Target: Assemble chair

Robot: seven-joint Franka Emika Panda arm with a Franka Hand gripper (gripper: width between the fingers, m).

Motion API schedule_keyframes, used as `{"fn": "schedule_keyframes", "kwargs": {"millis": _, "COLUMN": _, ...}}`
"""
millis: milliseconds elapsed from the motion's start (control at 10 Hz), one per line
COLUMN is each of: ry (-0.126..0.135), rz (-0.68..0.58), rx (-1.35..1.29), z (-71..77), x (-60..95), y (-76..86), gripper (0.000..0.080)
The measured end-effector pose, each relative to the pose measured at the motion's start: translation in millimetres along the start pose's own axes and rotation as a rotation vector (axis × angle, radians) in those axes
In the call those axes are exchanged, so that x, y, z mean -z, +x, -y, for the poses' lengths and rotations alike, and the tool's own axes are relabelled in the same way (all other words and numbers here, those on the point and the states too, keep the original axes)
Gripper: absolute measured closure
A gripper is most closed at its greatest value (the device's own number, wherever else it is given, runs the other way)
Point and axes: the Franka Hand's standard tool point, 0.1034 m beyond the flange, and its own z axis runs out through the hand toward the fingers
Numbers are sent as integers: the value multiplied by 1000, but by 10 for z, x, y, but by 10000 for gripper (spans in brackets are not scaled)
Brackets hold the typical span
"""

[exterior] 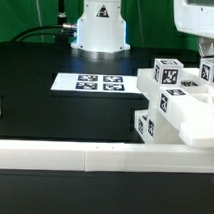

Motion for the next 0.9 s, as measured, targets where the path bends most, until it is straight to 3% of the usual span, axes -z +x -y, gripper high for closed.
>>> {"fn": "schedule_keyframes", "kwargs": {"millis": 100, "ry": 3, "rz": 0, "rx": 34, "z": 7, "x": 1, "y": -10, "gripper": 275}}
{"fn": "schedule_keyframes", "kwargs": {"millis": 200, "ry": 14, "rz": -3, "rx": 77, "z": 25, "x": 0, "y": -31, "gripper": 275}}
{"fn": "schedule_keyframes", "kwargs": {"millis": 300, "ry": 14, "rz": -4, "rx": 143, "z": 23, "x": -1, "y": -23, "gripper": 174}}
{"fn": "schedule_keyframes", "kwargs": {"millis": 600, "ry": 9, "rz": -9, "rx": 364, "z": 20, "x": 0, "y": -20, "gripper": 152}}
{"fn": "schedule_keyframes", "kwargs": {"millis": 700, "ry": -9, "rz": -17, "rx": 529, "z": 12, "x": 10, "y": -24, "gripper": 151}}
{"fn": "schedule_keyframes", "kwargs": {"millis": 900, "ry": -12, "rz": -23, "rx": 745, "z": 19, "x": 14, "y": -19, "gripper": 151}}
